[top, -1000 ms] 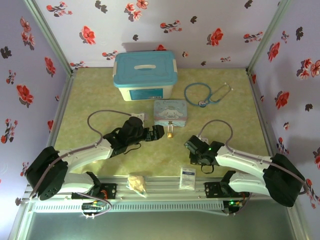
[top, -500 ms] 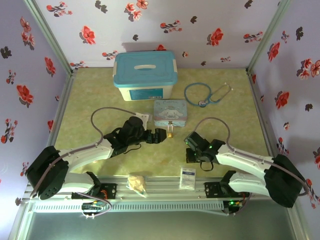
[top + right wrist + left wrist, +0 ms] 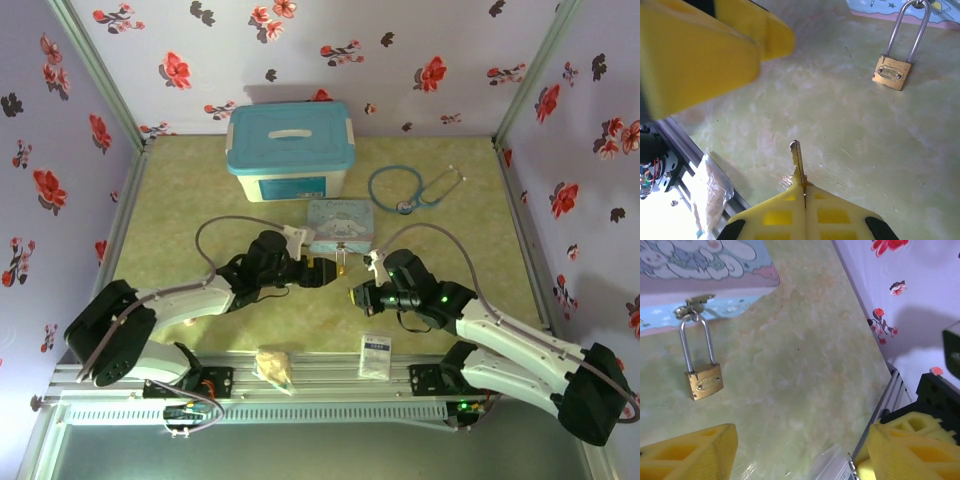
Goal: Unlock the padlock with the key
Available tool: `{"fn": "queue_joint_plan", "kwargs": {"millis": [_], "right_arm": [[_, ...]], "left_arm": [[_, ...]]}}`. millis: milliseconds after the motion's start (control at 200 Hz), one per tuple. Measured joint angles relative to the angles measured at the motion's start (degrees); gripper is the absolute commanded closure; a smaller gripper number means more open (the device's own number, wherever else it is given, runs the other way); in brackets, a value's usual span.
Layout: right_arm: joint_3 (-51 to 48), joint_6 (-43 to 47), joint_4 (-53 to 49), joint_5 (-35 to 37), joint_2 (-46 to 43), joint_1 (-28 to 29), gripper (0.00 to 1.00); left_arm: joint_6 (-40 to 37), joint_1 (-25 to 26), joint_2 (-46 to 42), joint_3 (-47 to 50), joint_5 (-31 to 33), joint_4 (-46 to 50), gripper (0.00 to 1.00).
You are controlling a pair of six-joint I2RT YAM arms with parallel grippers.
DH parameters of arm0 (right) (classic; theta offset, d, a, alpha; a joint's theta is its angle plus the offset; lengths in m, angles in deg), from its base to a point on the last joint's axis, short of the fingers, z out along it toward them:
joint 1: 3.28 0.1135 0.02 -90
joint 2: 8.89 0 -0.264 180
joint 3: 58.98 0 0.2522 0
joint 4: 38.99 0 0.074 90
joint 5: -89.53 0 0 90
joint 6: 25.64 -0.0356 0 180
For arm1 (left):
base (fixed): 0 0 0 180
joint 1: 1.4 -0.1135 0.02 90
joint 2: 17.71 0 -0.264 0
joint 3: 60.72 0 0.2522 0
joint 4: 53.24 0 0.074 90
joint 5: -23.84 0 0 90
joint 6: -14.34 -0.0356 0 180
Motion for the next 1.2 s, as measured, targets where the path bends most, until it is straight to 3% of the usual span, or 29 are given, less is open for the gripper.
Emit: {"fn": "queue_joint_plan", "kwargs": {"millis": [110,365,540,670,855,970,1045,1110,1200], "right_arm": [[0.52,0.37,0.70,0.42,0.00,0.00,1.00],[2.60,1.42,1.38,1.73,2.51,0.15,1.00],[5.22,2.71,1.46,1.90,6.32,0.26,1.00],[5.33,2.95,1.79,2.43,7.37,0.26,1.00],[5.38,3.13,2.95,3.13,8.98,0.37,1.00],[5.40,2.89,3.74,4.46,9.44,0.48,1.00],[5.40,2.40,4.55,5.11,9.68,0.52,0.76],[5.40,1.81,5.55,5.75,9.94,0.52,0.68],[5.29,-0.26,7.61,6.32,9.94,0.50,0.38]], "left_arm": [[1.95,0.11,1.05,0.00,-1.05,-1.29,0.39],[3.61,1.11,2.01,-0.07,-2.95,-2.73,0.34],[4.17,1.51,4.04,-1.62,-3.82,-2.60,0.58],[6.36,1.51,6.19,-1.84,-4.11,-4.74,0.65],[9.49,1.51,7.28,-1.09,-4.68,-8.35,0.98],[10.32,1.36,7.30,-1.09,-4.85,-9.79,1.00],[10.43,0.94,7.28,-1.09,-4.85,-10.01,1.00],[10.43,0.26,7.06,-1.05,-4.87,-10.05,1.00],[10.38,-1.05,5.09,-0.48,-4.79,-9.70,1.00]]}}
